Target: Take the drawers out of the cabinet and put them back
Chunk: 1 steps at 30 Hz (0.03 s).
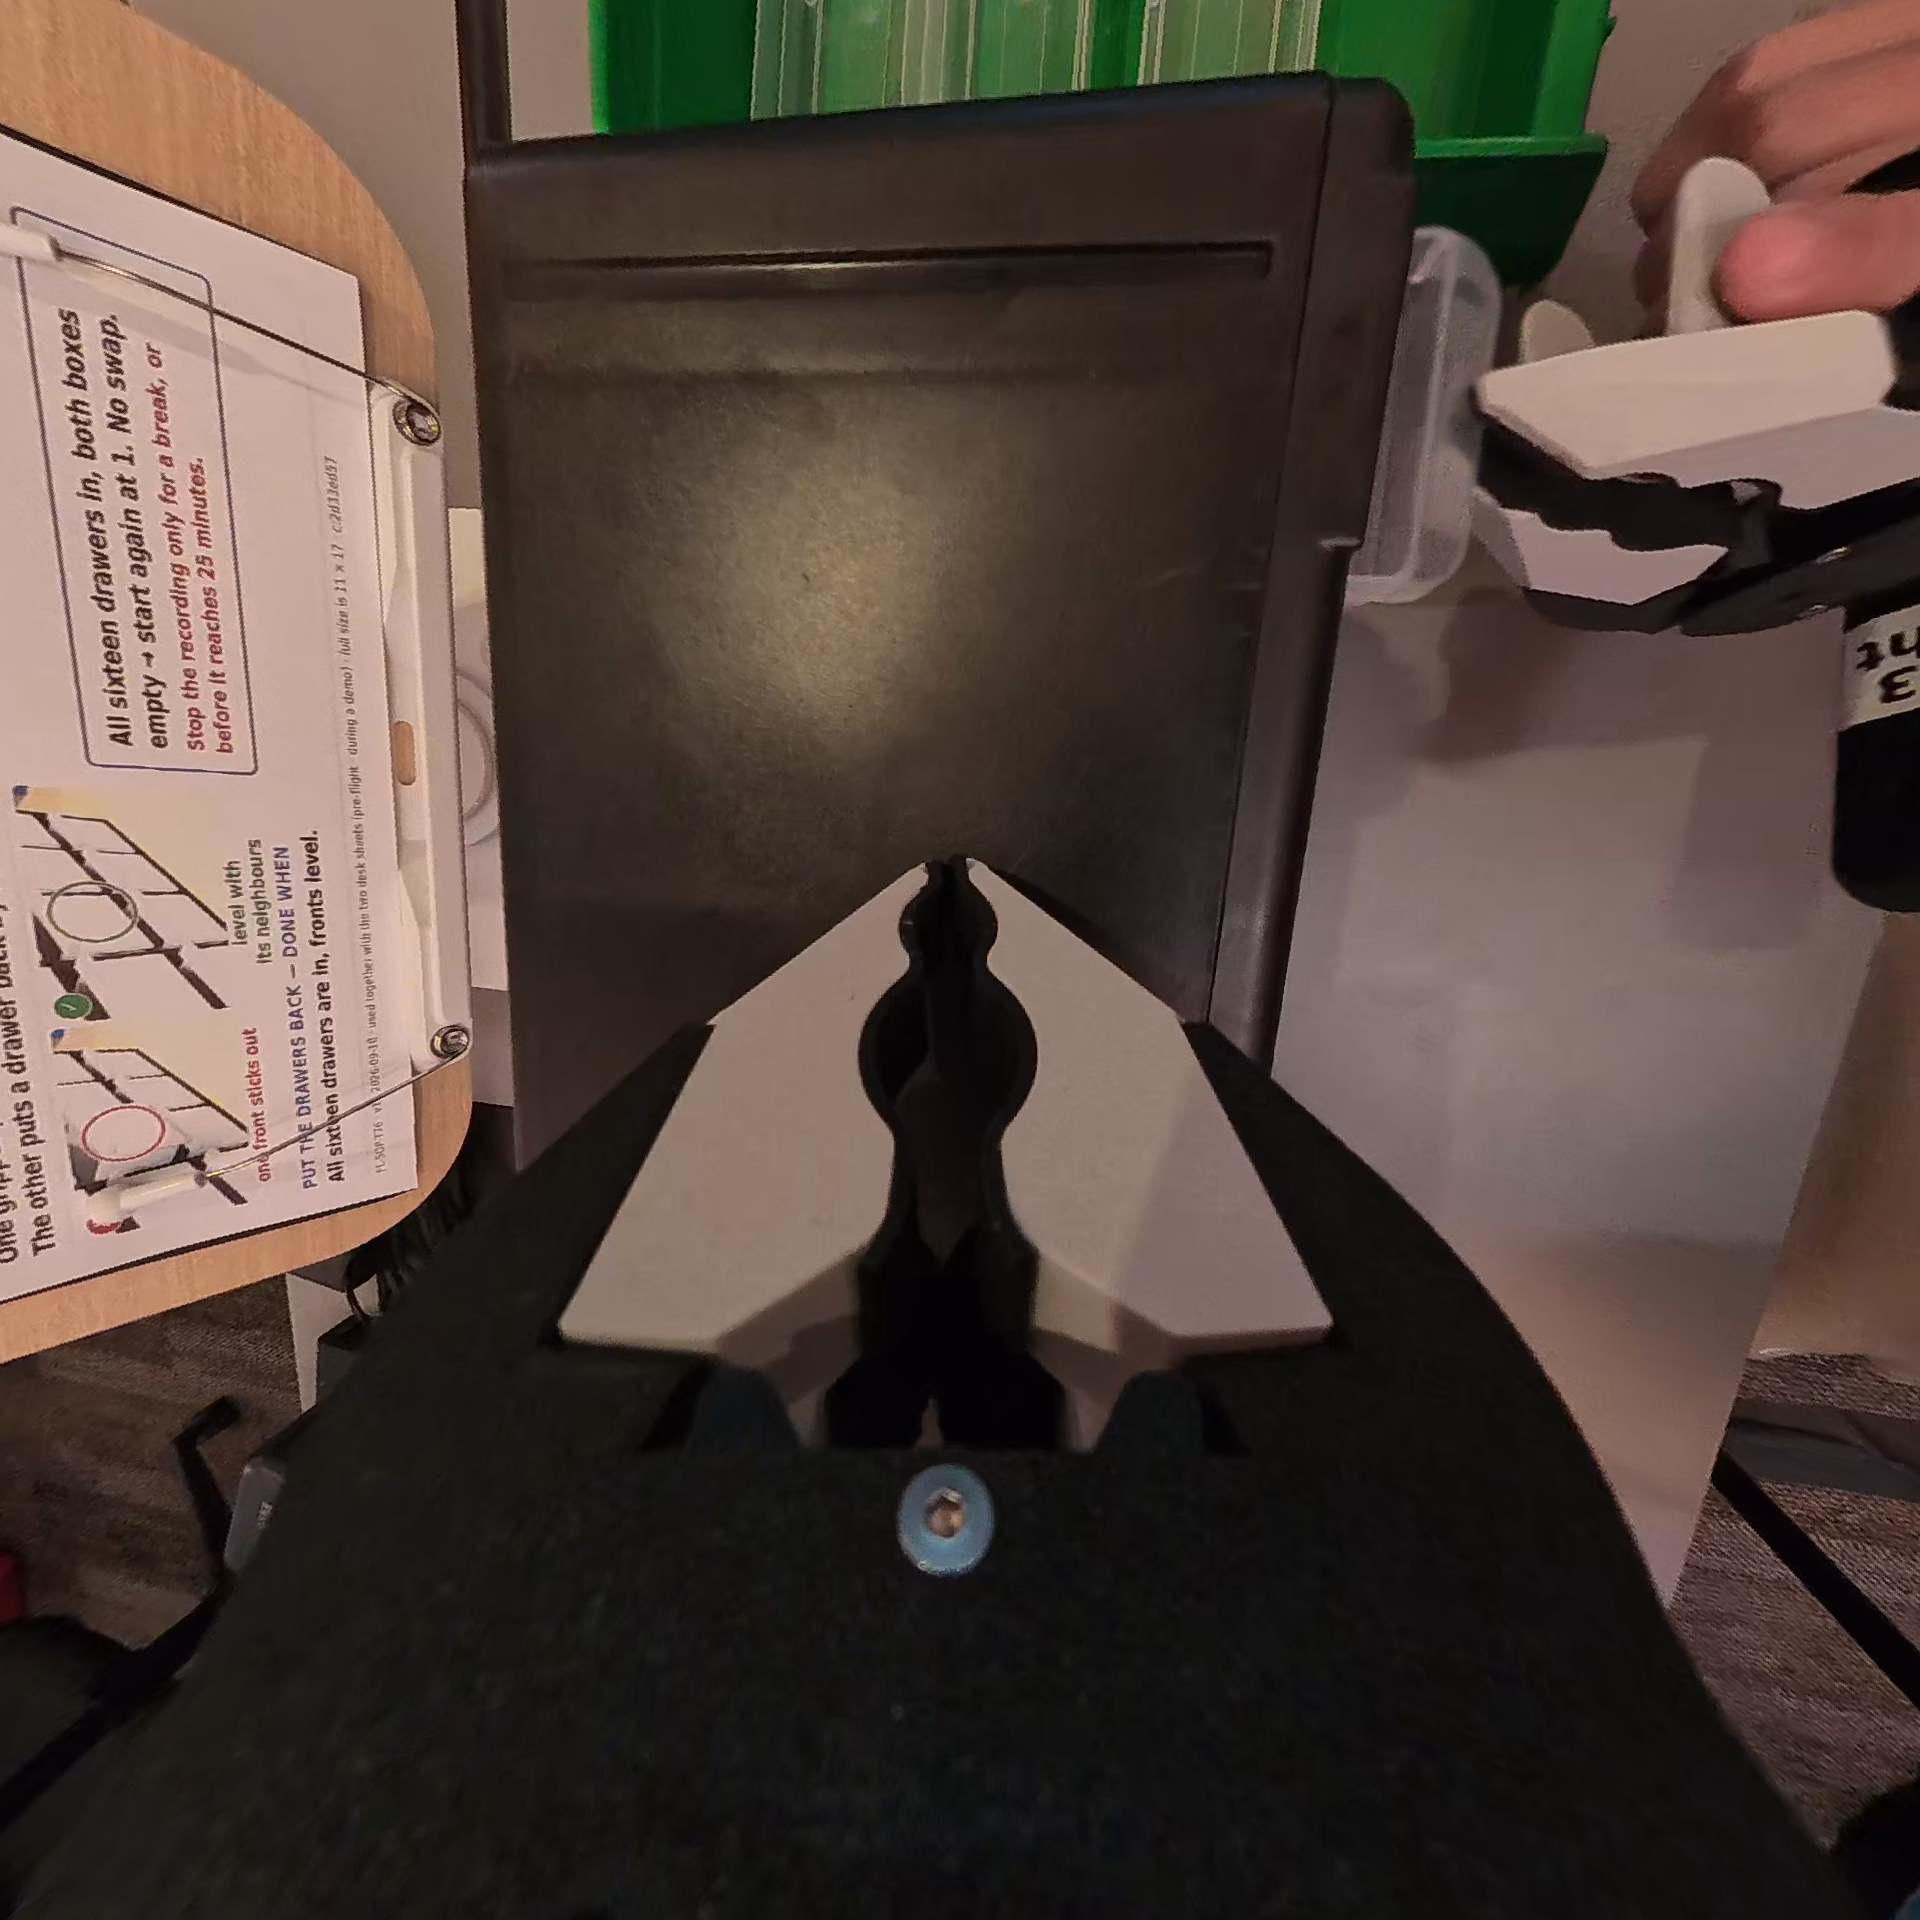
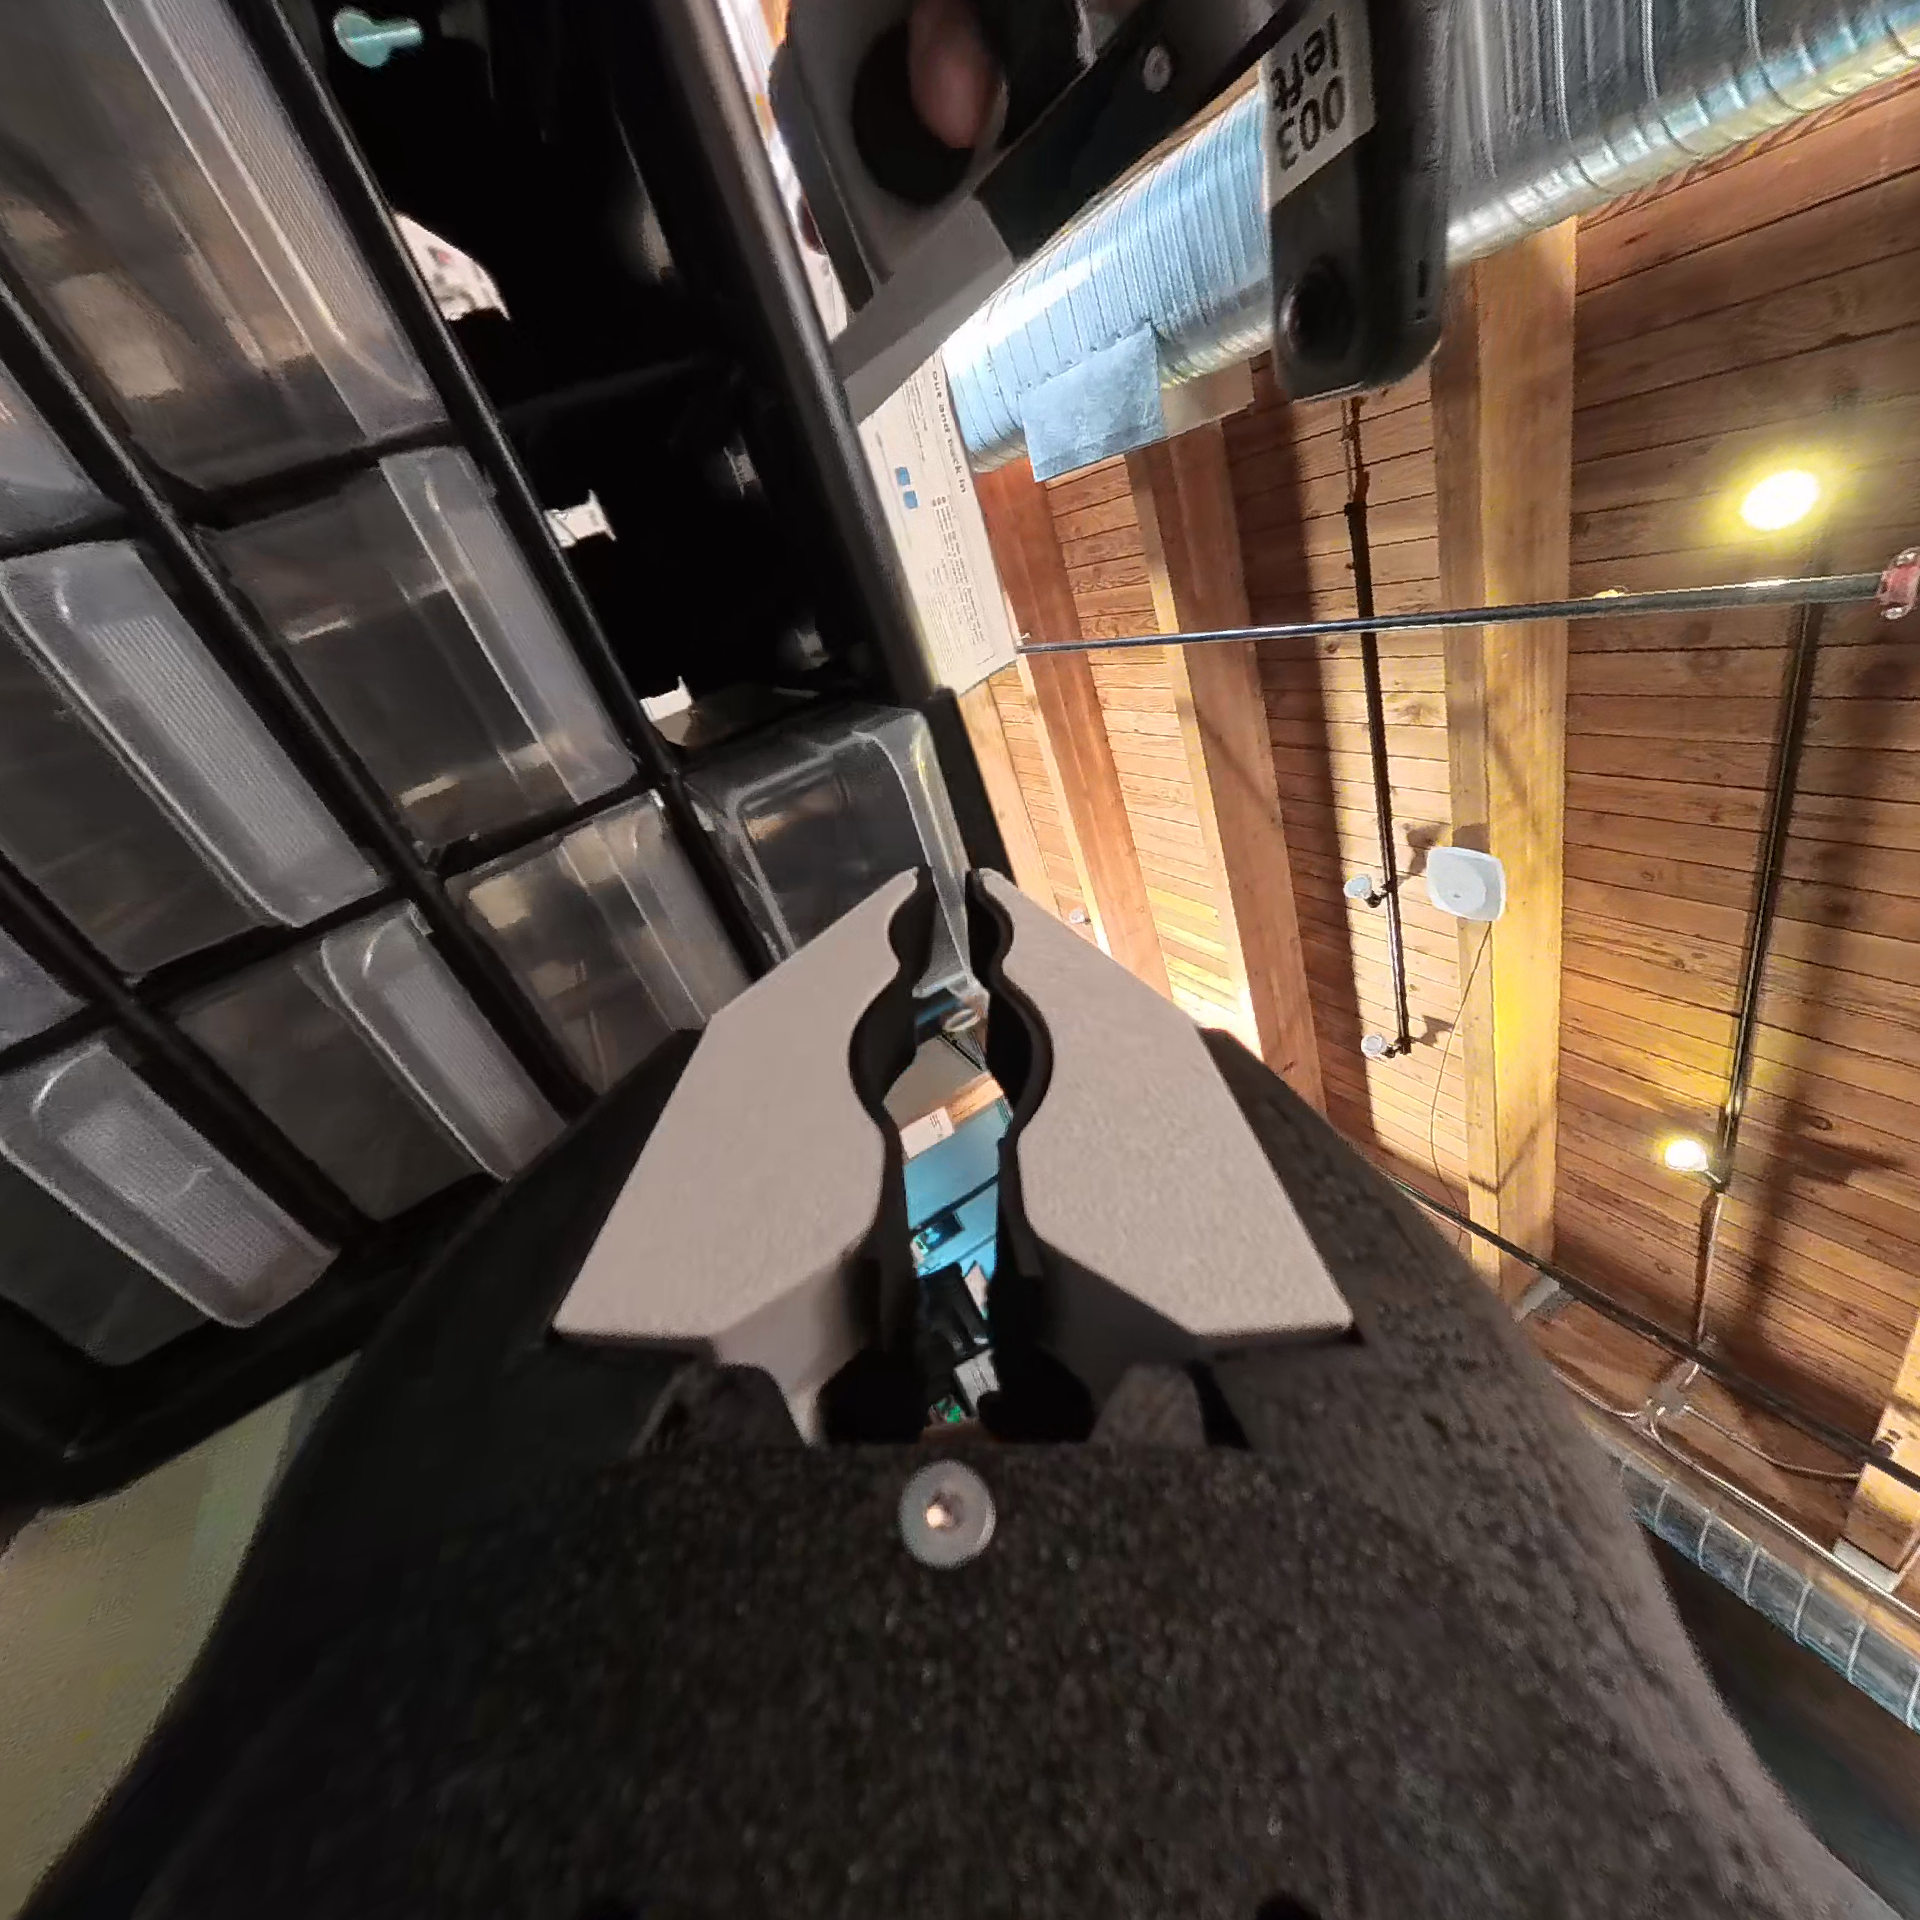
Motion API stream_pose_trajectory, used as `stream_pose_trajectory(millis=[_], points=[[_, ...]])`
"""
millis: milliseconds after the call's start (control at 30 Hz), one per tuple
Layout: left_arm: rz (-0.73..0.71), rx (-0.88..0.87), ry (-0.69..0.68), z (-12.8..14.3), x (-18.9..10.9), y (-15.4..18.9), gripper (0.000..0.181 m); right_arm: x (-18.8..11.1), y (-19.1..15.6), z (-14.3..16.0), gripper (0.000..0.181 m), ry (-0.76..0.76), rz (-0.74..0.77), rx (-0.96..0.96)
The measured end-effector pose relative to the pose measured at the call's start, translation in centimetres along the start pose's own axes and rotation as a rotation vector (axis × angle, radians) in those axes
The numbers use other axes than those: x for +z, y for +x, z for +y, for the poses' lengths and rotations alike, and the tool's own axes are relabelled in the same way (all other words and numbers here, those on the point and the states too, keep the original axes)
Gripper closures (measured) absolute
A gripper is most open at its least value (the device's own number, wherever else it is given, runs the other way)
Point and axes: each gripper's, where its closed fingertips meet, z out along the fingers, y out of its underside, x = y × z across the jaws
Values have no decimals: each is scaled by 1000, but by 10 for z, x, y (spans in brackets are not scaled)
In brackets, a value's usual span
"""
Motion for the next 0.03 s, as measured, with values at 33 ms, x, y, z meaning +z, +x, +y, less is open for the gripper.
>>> stream_pose_trajectory(millis=[33], points=[[3,-3,0,0,0,0,181,-4,2,-1,176,-2,-1,-2]])
